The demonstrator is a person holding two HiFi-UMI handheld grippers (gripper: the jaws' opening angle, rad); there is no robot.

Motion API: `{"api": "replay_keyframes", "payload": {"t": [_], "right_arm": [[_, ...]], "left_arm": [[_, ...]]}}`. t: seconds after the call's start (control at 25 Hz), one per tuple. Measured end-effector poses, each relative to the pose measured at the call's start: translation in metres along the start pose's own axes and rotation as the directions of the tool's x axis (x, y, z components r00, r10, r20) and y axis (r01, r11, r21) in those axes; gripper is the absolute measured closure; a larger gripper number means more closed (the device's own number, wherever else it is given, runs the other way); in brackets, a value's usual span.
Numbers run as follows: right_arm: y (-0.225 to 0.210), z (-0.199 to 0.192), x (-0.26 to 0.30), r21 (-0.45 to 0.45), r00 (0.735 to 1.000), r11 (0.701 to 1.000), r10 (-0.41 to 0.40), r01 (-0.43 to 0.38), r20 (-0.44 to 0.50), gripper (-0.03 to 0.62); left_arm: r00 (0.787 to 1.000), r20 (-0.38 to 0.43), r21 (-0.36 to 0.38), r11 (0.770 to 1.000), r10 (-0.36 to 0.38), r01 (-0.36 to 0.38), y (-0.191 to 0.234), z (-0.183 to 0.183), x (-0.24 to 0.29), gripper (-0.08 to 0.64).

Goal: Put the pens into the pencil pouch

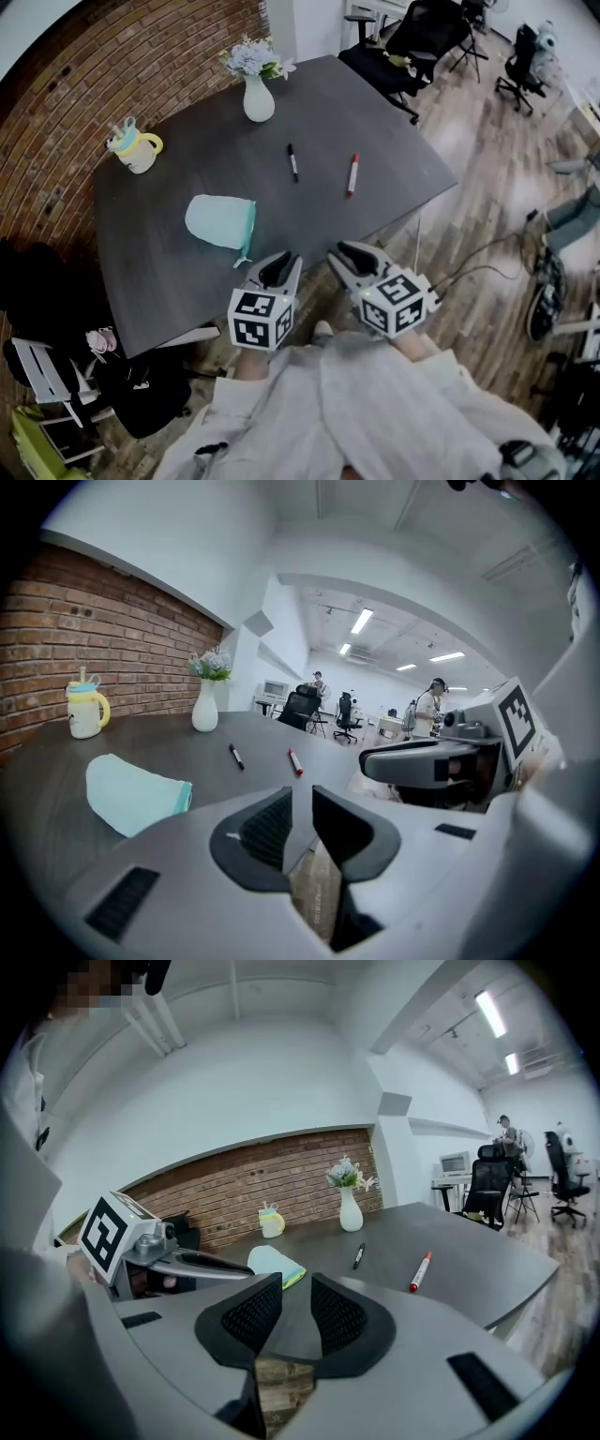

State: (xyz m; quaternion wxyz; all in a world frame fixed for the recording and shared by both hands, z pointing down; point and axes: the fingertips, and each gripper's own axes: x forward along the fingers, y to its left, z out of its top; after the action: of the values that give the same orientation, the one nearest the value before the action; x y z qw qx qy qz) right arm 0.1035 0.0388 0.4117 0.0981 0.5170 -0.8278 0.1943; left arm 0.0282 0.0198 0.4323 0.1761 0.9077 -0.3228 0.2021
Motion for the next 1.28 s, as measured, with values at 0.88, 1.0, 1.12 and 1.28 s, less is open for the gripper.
{"api": "replay_keyframes", "payload": {"t": [0.88,1.0,1.12,1.28], "right_arm": [[-0.013,-0.028,0.05,0.065,0.992,0.994,0.088,-0.082,-0.092,0.514],[-0.021,-0.019,0.067,0.052,0.992,0.996,0.077,-0.072,-0.096,0.514],[-0.023,-0.003,0.088,0.036,0.992,0.996,0.083,-0.08,-0.097,0.514],[-0.035,0.015,0.117,0.021,0.993,0.997,0.077,-0.075,-0.093,0.514]], "left_arm": [[0.993,-0.002,-0.142,0.983,0.115,-0.115,0.053,-0.02,0.011,0.495],[0.992,-0.012,-0.147,0.982,0.122,-0.122,0.076,-0.015,0.018,0.494],[0.99,-0.045,-0.126,0.983,0.131,-0.135,0.105,-0.009,0.025,0.494],[0.985,-0.077,-0.067,0.985,0.155,-0.16,0.141,0.006,0.038,0.494]]}}
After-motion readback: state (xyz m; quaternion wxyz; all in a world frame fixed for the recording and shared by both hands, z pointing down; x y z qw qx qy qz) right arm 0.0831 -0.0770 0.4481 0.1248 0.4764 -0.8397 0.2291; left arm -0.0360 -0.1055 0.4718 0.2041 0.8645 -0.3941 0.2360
